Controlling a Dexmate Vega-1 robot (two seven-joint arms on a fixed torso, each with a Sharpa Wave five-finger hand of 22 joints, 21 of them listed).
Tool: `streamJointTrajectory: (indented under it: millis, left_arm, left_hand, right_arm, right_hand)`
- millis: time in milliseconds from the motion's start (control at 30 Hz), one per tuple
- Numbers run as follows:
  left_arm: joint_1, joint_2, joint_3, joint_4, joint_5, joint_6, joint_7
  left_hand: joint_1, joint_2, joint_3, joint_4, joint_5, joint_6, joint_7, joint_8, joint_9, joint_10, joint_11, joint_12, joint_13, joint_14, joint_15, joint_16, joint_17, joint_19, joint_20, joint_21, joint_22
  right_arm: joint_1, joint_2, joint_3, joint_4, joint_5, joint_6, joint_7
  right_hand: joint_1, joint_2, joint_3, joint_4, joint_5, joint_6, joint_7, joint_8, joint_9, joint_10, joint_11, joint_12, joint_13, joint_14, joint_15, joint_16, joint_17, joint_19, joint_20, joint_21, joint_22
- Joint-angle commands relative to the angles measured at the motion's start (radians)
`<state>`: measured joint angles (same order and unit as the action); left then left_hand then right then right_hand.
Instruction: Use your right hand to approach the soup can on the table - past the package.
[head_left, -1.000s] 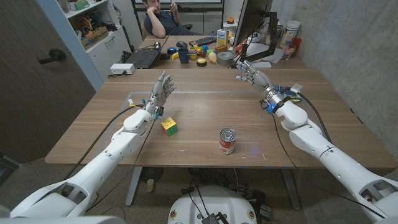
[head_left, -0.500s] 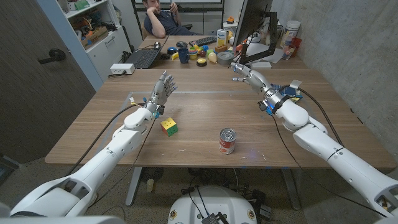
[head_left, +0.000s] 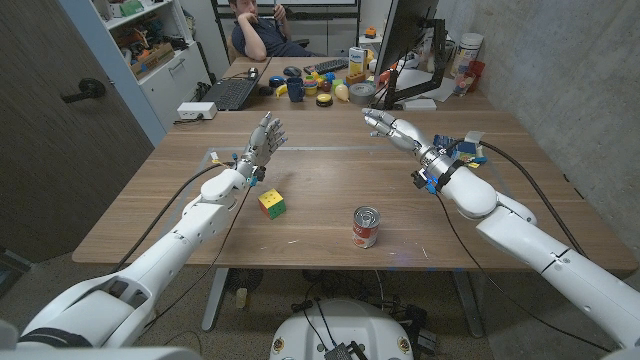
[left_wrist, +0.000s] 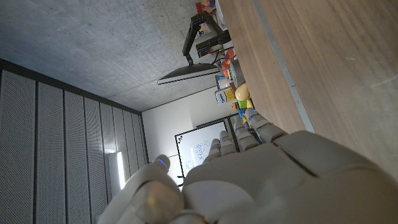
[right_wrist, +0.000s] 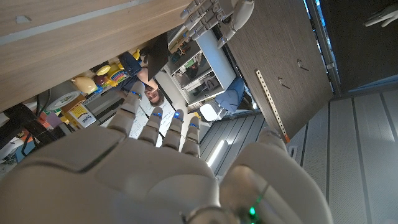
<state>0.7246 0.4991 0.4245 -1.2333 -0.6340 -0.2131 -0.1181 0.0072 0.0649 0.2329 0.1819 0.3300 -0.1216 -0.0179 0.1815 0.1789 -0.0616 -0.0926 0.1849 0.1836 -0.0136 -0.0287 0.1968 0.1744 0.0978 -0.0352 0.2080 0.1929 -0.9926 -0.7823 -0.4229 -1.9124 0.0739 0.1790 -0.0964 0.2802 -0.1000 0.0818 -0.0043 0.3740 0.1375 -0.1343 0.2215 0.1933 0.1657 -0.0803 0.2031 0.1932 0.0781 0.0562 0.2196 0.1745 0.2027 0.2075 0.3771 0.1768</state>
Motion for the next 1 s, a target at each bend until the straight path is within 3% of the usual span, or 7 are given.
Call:
streamJointTrajectory:
  millis: [33,267,467,567,800,1000]
  left_arm:
    - [-0.039,-0.011,0.010,0.051,-0.004,0.002,-0.044]
    - [-0.061,-0.017,0.016,0.077,-0.004,0.007,-0.065]
    - [-0.076,-0.022,0.021,0.094,-0.002,0.013,-0.075]
    - [-0.086,-0.028,0.024,0.108,-0.002,0.013,-0.083]
    - [-0.106,-0.036,0.032,0.128,0.003,0.020,-0.094]
    - [-0.124,-0.045,0.040,0.150,0.009,0.026,-0.106]
  left_hand:
    - [0.001,0.099,0.003,0.001,0.005,-0.003,-0.002,0.006,0.004,0.000,-0.009,0.003,0.002,0.001,-0.013,0.006,0.005,0.008,-0.004,0.005,0.003]
    - [0.001,0.099,0.003,0.001,0.005,-0.004,-0.002,0.006,0.004,0.001,-0.007,0.003,0.002,0.000,-0.012,0.005,0.005,0.008,-0.003,0.005,0.003]
    - [0.001,0.099,0.003,0.001,0.005,-0.004,-0.001,0.006,0.004,0.001,-0.007,0.003,0.002,0.000,-0.011,0.005,0.005,0.007,-0.002,0.005,0.003]
    - [0.000,0.099,0.002,0.001,0.005,-0.004,-0.001,0.006,0.004,0.001,-0.008,0.003,0.002,-0.001,-0.011,0.005,0.005,0.007,-0.003,0.004,0.003]
    - [0.000,0.099,0.002,0.001,0.005,-0.005,-0.002,0.005,0.004,0.000,-0.008,0.003,0.003,-0.002,-0.011,0.005,0.005,0.007,-0.003,0.004,0.003]
    - [0.000,0.099,0.001,0.002,0.005,-0.006,-0.001,0.005,0.004,0.000,-0.007,0.003,0.003,-0.001,-0.011,0.005,0.005,0.006,-0.002,0.004,0.003]
  right_arm:
    - [-0.054,-0.047,-0.014,-0.170,-0.171,-0.165,-0.056]
    - [-0.079,-0.057,-0.030,-0.237,-0.256,-0.244,-0.077]
    - [-0.112,-0.076,-0.046,-0.319,-0.345,-0.370,-0.081]
    - [-0.121,-0.085,-0.060,-0.361,-0.401,-0.447,-0.074]
    - [-0.109,-0.096,-0.132,-0.454,-0.542,-0.674,0.003]
    - [-0.083,-0.089,-0.213,-0.502,-0.663,-0.819,0.073]
  right_hand:
    - [0.011,-0.002,0.002,-0.007,0.005,-0.003,-0.008,-0.003,0.003,-0.002,-0.008,-0.004,0.003,0.005,-0.009,-0.003,0.003,0.005,0.007,-0.004,0.002]
    - [0.018,-0.004,-0.001,-0.010,0.006,-0.006,-0.018,-0.006,0.004,-0.013,-0.006,-0.009,0.004,0.005,-0.010,-0.005,0.003,0.007,0.008,-0.009,0.001]
    - [0.026,-0.006,-0.004,-0.014,0.008,-0.005,-0.030,-0.006,0.004,-0.014,-0.009,-0.009,0.004,0.013,-0.012,-0.003,0.003,0.012,0.008,-0.012,0.002]
    - [0.031,-0.007,-0.005,-0.017,0.009,-0.007,-0.033,-0.007,0.005,-0.017,0.002,-0.010,0.005,0.014,-0.014,-0.003,0.003,0.015,0.008,-0.014,0.002]
    - [0.049,-0.008,-0.011,-0.025,0.014,-0.030,-0.063,-0.017,0.007,-0.044,0.027,-0.016,0.006,0.008,-0.013,-0.009,0.004,0.025,0.009,-0.023,0.002]
    - [0.057,-0.009,-0.016,-0.028,0.016,-0.045,-0.079,-0.022,0.008,-0.063,0.021,-0.018,0.007,0.008,-0.013,-0.011,0.005,0.030,0.010,-0.030,0.003]
